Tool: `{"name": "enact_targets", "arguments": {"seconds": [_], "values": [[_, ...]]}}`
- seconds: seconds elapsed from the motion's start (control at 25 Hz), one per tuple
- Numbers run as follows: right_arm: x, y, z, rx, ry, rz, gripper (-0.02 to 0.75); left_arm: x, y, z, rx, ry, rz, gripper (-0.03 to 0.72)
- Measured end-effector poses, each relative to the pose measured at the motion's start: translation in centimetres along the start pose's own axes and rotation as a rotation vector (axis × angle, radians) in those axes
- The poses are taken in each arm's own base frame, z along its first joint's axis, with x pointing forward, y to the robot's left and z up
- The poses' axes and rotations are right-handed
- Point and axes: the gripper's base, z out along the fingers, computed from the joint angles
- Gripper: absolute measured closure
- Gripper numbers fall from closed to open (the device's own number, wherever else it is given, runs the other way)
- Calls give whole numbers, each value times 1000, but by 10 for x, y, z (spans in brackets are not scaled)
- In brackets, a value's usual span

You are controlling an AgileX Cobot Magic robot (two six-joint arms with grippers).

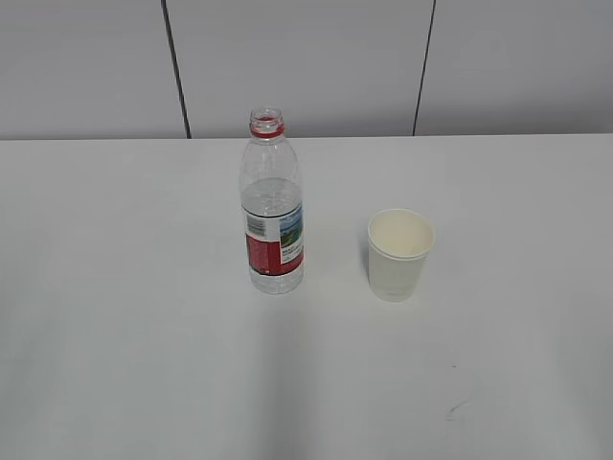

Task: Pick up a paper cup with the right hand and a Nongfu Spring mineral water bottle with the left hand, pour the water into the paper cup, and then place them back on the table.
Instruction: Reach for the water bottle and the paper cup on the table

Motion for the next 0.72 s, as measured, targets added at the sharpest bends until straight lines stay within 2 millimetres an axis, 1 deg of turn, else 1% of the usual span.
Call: {"name": "enact_targets", "arguments": {"seconds": [0.72], "values": [[0,0,0,0,0,0,156,0,0,0,0,0,0,160]]}}
